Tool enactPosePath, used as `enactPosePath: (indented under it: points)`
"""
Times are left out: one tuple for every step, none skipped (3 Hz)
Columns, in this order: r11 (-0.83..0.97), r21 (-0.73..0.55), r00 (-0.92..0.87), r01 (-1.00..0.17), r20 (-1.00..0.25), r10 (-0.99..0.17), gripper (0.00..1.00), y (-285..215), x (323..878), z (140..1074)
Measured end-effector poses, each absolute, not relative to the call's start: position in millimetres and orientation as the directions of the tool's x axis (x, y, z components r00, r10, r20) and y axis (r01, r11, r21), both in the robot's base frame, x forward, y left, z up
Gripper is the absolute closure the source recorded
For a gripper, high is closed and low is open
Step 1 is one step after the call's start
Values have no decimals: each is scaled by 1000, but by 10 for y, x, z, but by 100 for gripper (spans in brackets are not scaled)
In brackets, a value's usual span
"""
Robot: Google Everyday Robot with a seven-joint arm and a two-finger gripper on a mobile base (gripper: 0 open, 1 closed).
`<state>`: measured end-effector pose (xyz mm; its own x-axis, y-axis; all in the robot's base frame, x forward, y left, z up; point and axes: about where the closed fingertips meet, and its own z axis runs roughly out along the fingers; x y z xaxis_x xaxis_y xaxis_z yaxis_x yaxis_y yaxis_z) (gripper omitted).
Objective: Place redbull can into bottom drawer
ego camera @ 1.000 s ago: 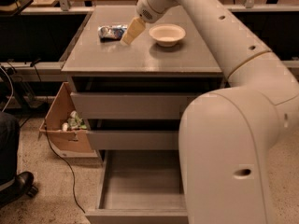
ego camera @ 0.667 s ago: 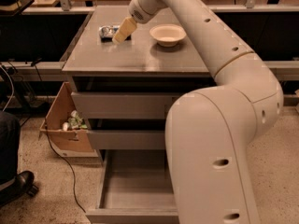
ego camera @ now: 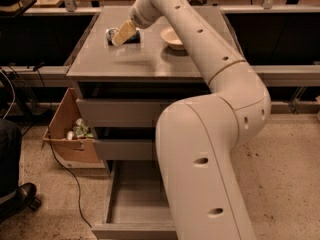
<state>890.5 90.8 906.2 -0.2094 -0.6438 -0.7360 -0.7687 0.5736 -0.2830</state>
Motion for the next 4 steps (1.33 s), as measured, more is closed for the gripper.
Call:
enactPosePath:
  points:
    - [618, -292, -238, -730, -738, -631, 0, 951, 9084, 9003]
    - [636, -304, -250, -710, -735, -631, 0, 1023, 9192, 8966]
    - [646, -311, -260, -697, -730, -632, 0, 1081, 9258, 8934]
    - [657, -294, -276, -694, -735, -620, 0, 1125, 9290, 8879]
